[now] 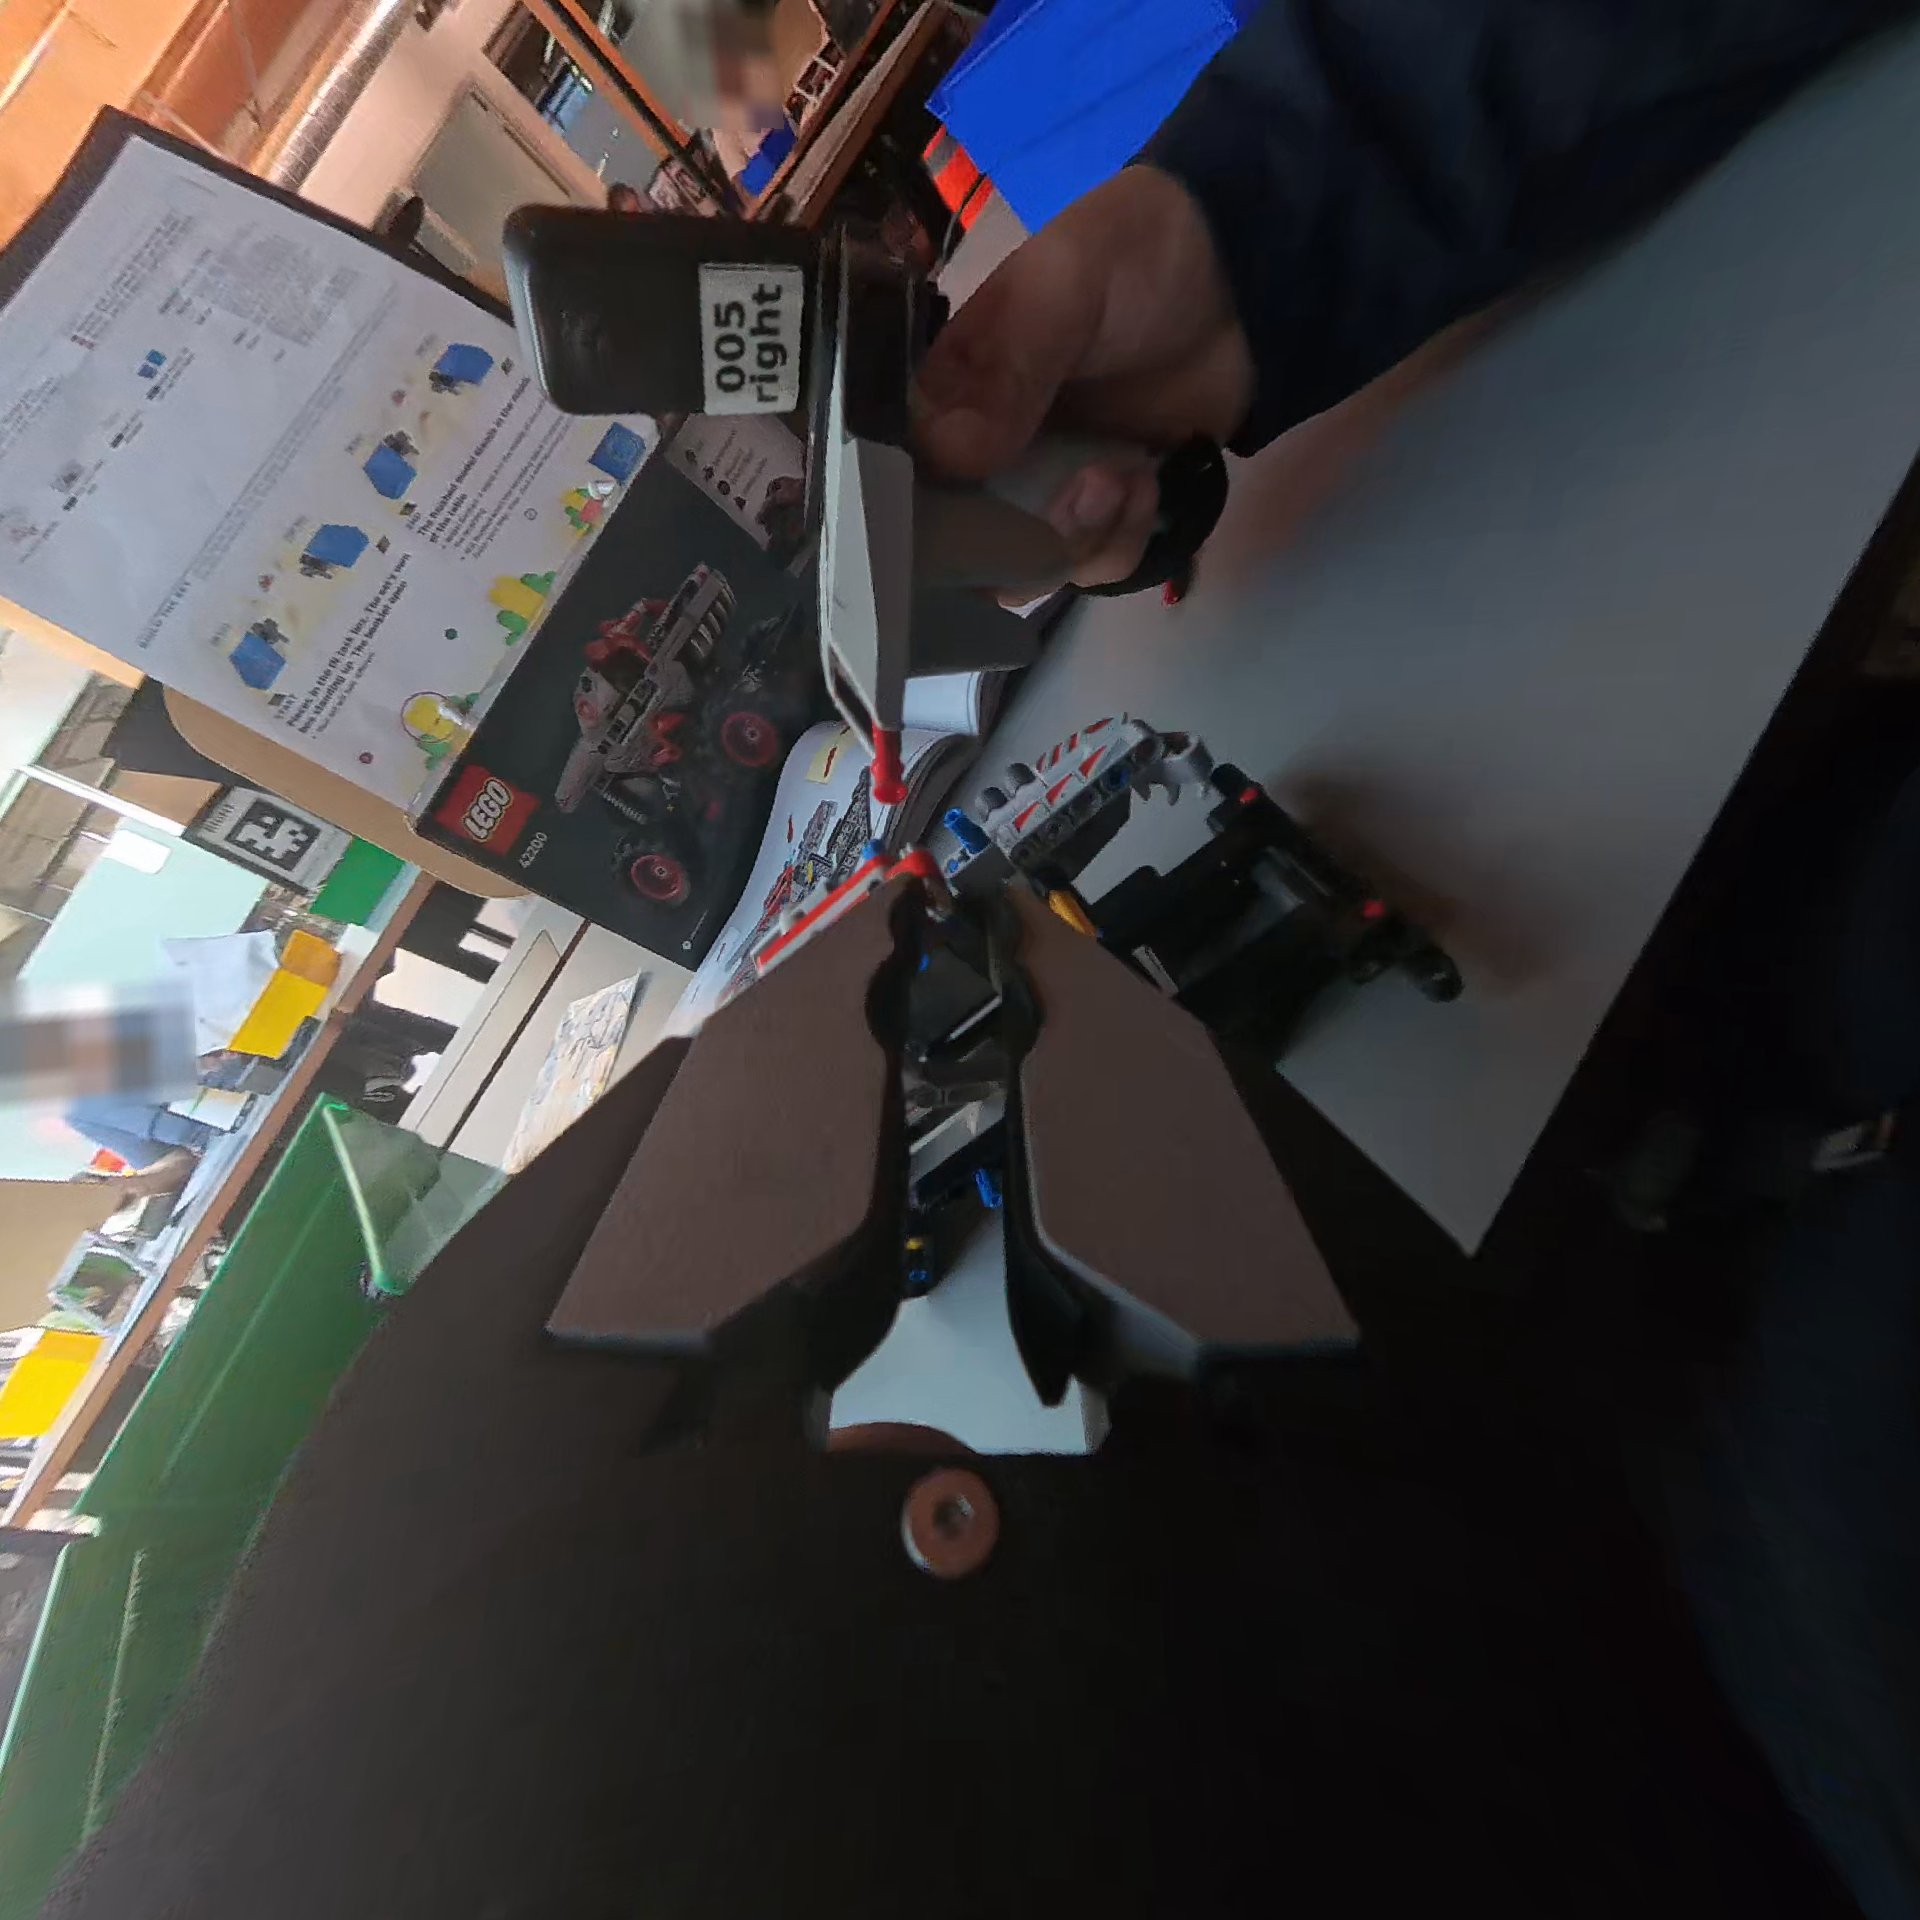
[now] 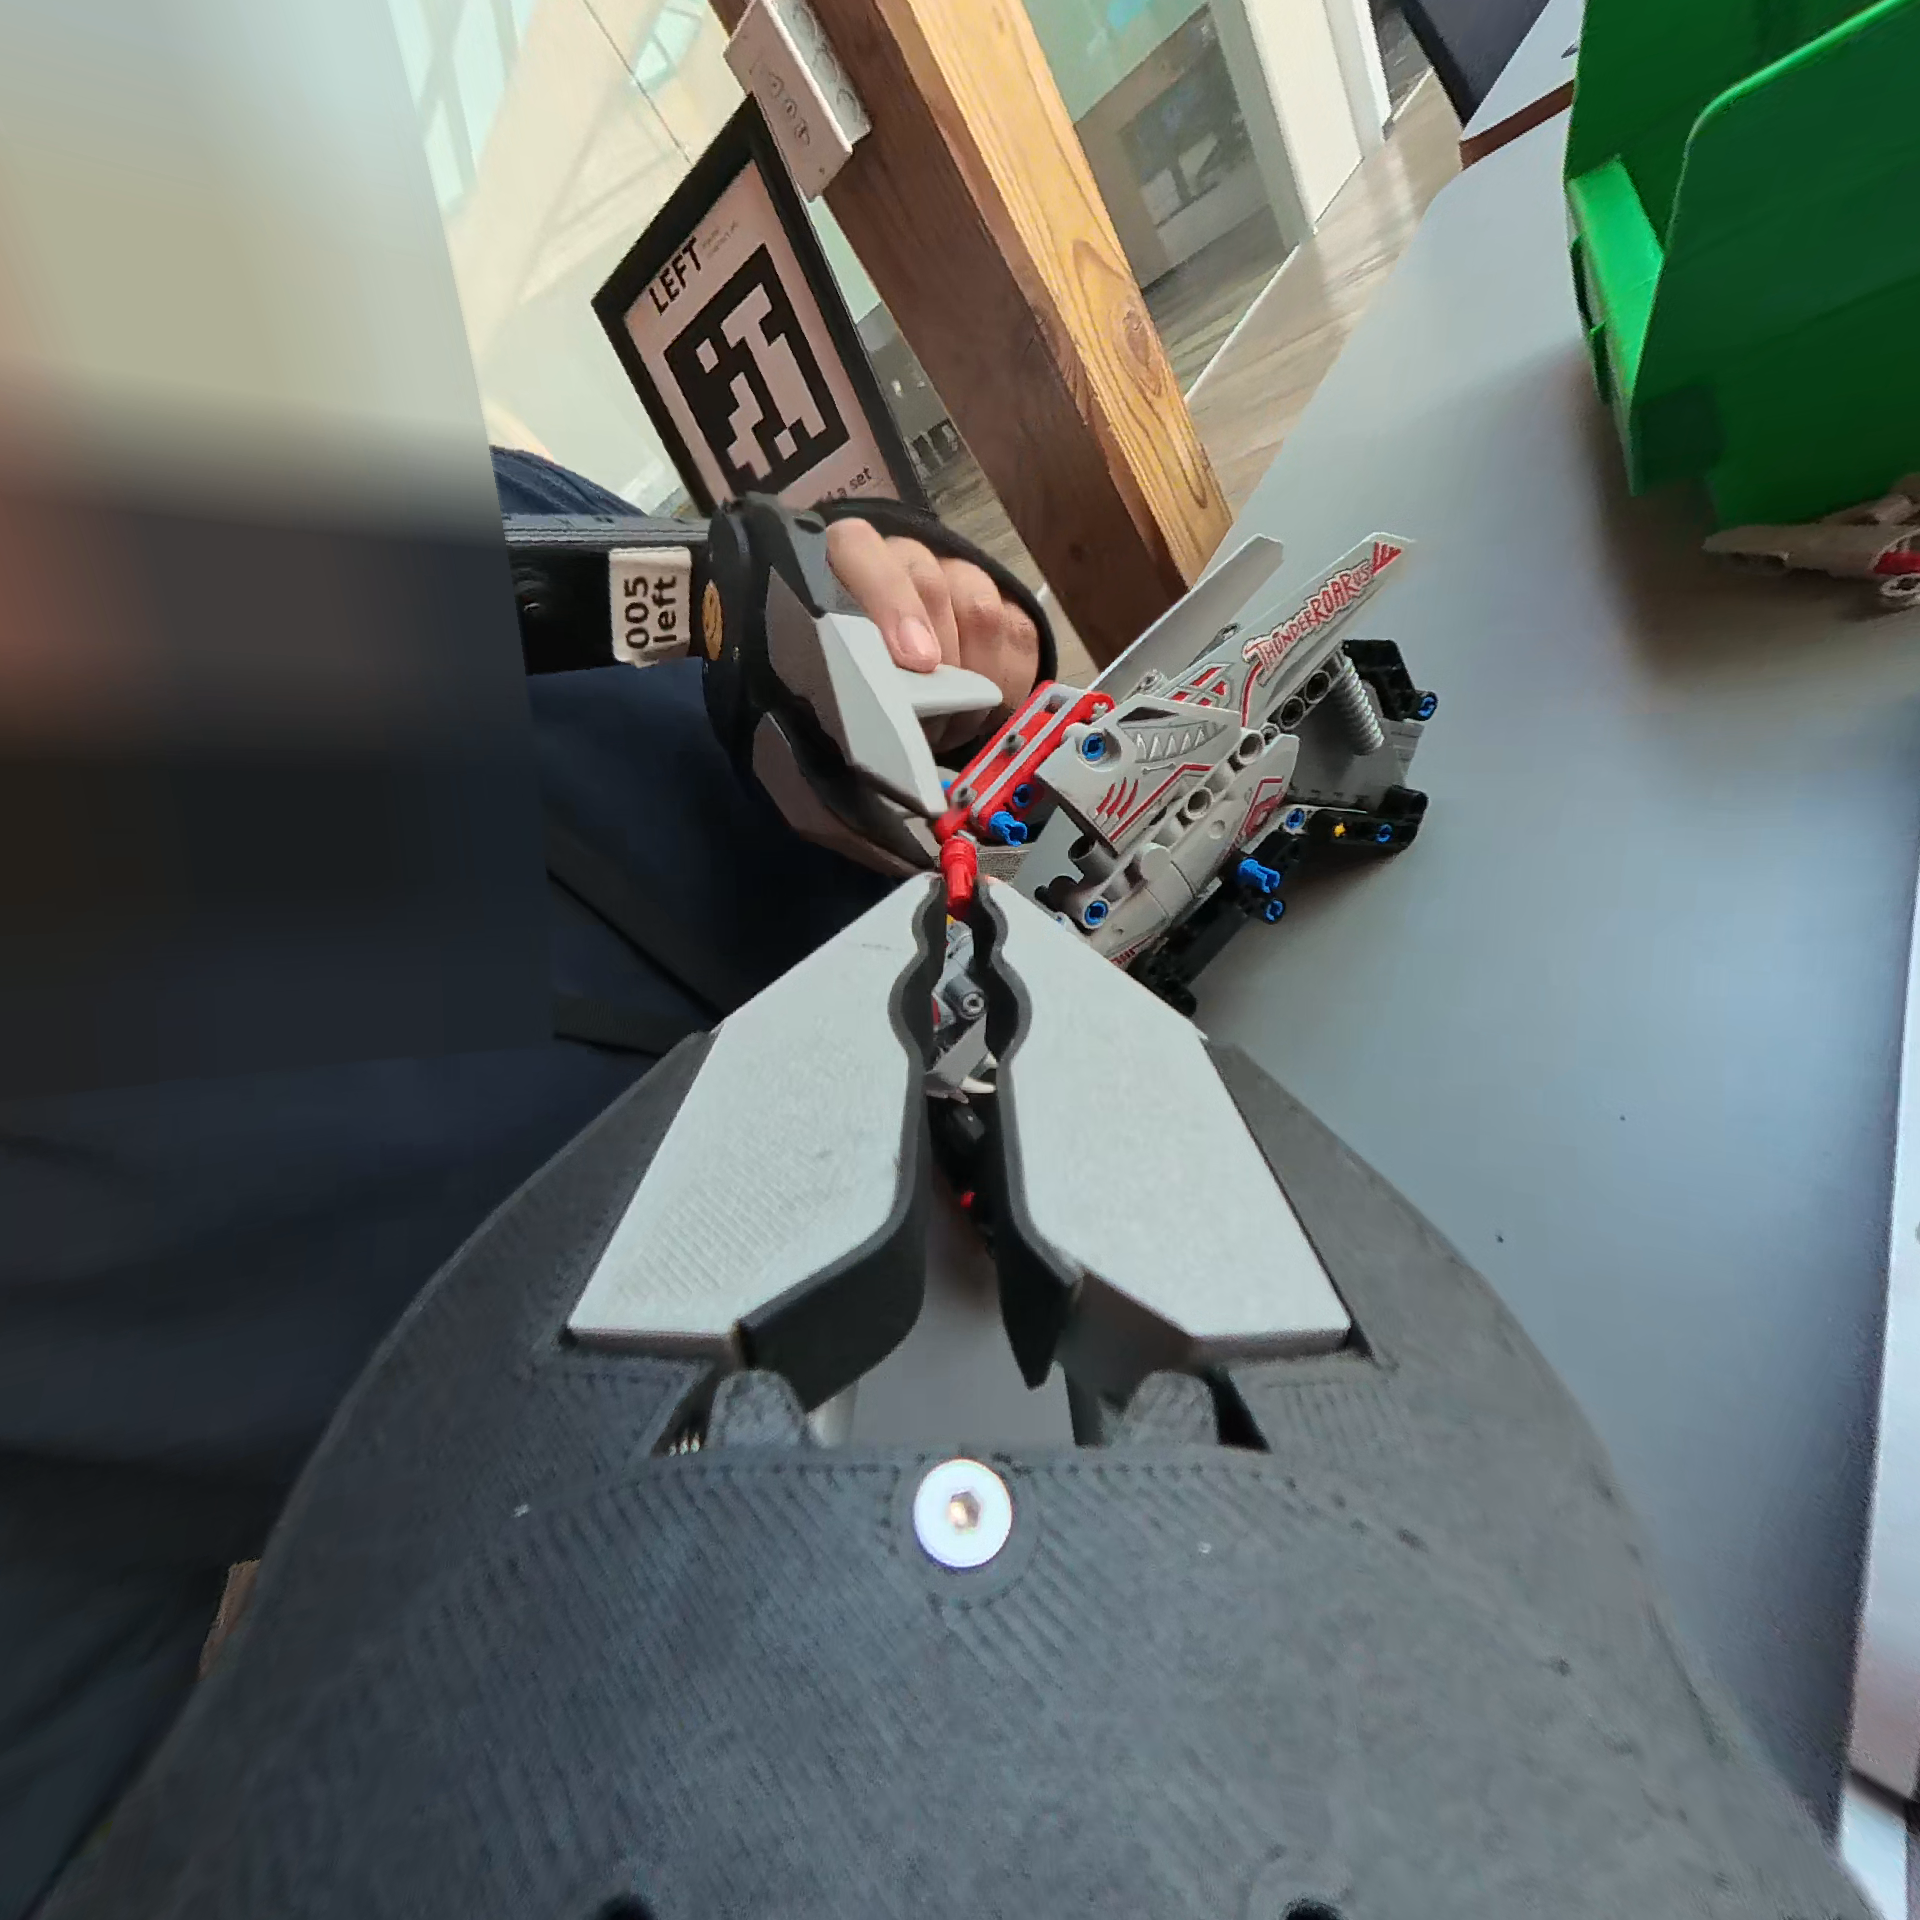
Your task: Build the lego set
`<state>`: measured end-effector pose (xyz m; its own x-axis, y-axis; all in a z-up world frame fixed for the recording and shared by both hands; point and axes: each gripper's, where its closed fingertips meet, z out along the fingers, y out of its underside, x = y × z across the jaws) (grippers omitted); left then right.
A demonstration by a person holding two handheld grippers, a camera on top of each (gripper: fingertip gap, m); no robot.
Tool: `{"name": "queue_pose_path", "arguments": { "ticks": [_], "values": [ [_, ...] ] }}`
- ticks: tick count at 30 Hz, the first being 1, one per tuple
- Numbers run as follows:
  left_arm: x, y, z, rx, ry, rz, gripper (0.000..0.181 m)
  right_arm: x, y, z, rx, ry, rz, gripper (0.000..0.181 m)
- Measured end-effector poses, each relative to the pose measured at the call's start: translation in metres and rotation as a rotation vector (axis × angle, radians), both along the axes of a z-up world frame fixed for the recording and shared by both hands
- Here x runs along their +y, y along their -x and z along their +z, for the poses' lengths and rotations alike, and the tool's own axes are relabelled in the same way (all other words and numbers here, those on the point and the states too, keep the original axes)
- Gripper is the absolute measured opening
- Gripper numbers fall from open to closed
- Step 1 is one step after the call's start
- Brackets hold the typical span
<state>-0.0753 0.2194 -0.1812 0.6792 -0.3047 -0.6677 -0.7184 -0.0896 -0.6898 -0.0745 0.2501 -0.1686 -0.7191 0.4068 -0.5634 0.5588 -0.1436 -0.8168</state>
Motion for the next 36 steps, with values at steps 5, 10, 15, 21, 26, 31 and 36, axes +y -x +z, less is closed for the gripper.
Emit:
{"name": "queue_pose_path", "arguments": {
  "ticks": [5, 10, 15, 21, 26, 31, 36],
  "values": [
    [0.001, 0.002, 0.001, 0.038, -0.018, 0.067, 0.004, -0.003, 0.000, -0.001, 0.003, 0.007, 0.043, 0.001],
    [0.002, 0.004, 0.001, 0.081, -0.021, 0.107, 0.002, -0.004, 0.001, -0.001, 0.010, 0.003, 0.073, 0.001],
    [0.004, 0.005, 0.002, 0.031, -0.015, 0.135, 0.002, -0.005, 0.000, -0.003, 0.013, -0.006, 0.087, 0.001],
    [0.006, 0.008, 0.002, -0.018, -0.031, 0.151, 0.002, -0.004, 0.003, -0.003, -0.030, 0.055, 0.111, 0.001],
    [0.007, 0.012, 0.003, -0.146, -0.009, 0.135, 0.002, -0.001, 0.007, -0.005, -0.055, 0.087, 0.121, 0.001],
    [0.004, 0.015, 0.004, -0.306, 0.021, 0.106, 0.001, -0.002, 0.010, -0.005, -0.062, 0.111, 0.130, 0.001],
    [-0.001, 0.017, 0.005, -0.421, 0.025, 0.086, 0.000, -0.005, 0.015, -0.006, -0.054, 0.098, 0.130, 0.001]
  ]
}}
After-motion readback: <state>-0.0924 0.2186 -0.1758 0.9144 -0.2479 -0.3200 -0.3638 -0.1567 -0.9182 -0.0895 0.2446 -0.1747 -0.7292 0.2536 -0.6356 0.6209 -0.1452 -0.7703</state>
